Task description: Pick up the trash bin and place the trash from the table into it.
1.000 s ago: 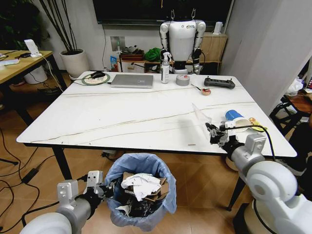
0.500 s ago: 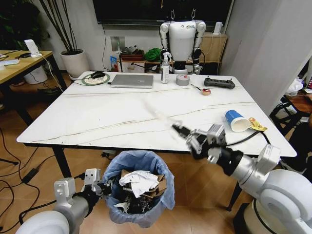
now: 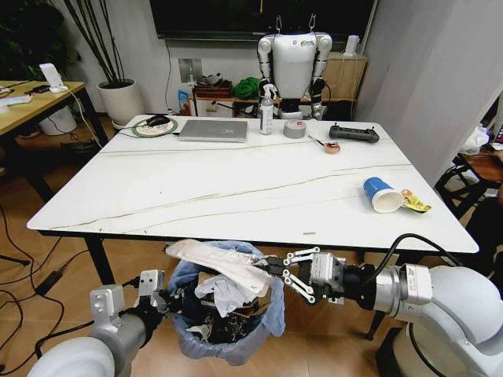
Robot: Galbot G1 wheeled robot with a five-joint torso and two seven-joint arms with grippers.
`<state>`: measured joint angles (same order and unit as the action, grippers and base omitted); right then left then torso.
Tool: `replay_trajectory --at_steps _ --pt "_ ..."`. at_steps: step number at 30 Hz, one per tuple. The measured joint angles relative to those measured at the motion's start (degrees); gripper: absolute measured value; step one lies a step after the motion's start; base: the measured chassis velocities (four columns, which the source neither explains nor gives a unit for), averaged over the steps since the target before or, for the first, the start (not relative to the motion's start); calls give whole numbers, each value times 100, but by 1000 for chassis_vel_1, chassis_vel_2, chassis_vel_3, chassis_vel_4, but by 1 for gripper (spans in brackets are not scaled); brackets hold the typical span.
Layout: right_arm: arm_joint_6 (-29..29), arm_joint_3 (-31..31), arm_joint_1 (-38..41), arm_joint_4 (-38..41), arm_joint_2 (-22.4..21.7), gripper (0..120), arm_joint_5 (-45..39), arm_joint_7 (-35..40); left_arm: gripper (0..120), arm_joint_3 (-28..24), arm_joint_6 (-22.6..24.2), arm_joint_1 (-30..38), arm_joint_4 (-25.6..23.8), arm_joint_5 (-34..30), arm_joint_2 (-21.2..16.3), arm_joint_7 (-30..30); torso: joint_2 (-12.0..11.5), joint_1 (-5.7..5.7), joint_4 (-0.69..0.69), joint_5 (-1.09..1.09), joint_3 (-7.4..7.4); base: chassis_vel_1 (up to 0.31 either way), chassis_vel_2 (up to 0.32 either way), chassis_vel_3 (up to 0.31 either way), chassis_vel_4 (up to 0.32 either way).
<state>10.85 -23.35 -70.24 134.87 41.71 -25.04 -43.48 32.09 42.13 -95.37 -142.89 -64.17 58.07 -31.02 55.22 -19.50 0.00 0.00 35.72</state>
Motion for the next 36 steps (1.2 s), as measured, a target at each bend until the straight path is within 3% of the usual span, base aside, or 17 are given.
replay_trajectory --at_steps 6,17,22,23,27,30,31,34,36 --pt "-37 14 -6 -191 3 0 -38 -256 2 -41 0 -6 1 14 14 -25 0 -1 0 0 0 0 0 0 0" --pt "-61 3 0 -352 89 40 -8 -359 2 -16 0 -57 -25 25 24 -37 0 -1 0 0 0 0 0 0 0" --pt "15 -126 13 -408 219 62 -212 387 2 -18 0 -79 -28 28 34 -37 0 -1 0 -1 0 0 0 0 0" --pt "15 -126 13 -408 219 62 -212 387 2 -18 0 -79 -28 28 34 -37 0 -1 0 -1 0 0 0 0 0" --pt "523 -176 160 -366 417 77 -833 2237 2 -15 0 -117 -30 36 52 -38 0 -1 0 -1 0 0 0 0 0" --pt "1112 -192 492 -428 577 90 -1820 3937 2 -9 0 -151 -31 46 68 -34 0 0 0 -1 0 0 0 0 0" --pt "1112 -192 492 -428 577 90 -1820 3937 2 -9 0 -151 -31 46 68 -34 0 0 0 -1 0 0 0 0 0" --pt "1436 -298 891 -905 661 98 -2284 5052 2 -11 0 -163 -32 55 70 -27 0 -1 1 1 0 0 0 0 0" --pt "1611 -387 1037 -1175 683 100 -2355 5402 2 -6 0 -169 -33 54 68 -23 0 -1 0 1 0 0 0 0 0"
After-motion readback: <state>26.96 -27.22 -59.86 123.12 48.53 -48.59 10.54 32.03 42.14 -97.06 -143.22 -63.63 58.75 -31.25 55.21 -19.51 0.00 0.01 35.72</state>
